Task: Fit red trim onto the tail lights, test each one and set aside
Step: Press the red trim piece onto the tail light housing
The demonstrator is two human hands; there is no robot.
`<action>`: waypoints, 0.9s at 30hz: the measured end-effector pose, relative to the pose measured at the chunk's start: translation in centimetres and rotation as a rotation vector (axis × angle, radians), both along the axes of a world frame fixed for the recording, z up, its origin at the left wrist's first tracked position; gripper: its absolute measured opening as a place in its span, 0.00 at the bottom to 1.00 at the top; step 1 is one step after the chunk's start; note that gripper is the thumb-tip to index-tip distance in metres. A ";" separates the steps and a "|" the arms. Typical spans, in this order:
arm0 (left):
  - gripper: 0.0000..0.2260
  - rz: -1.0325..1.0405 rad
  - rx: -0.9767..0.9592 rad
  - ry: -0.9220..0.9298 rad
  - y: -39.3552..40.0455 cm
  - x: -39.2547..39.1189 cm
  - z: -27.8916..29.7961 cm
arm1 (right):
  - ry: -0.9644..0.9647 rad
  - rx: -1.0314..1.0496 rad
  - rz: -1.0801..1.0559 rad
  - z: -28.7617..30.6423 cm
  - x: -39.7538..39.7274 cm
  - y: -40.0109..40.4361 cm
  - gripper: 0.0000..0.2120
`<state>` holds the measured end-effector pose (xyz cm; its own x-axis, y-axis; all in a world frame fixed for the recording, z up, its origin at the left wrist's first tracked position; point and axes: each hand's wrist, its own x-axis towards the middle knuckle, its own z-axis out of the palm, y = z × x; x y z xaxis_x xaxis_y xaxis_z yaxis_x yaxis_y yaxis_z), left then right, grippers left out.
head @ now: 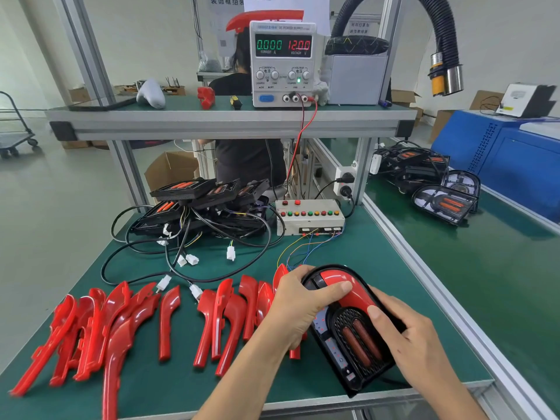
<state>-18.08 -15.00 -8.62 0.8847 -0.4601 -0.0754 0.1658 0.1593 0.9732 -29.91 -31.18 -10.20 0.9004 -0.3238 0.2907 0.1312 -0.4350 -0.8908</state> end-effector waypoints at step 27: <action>0.27 0.021 -0.022 0.011 0.0 0.0 -0.6 | 0.024 0.023 0.033 -0.4 0.5 -0.4 0.13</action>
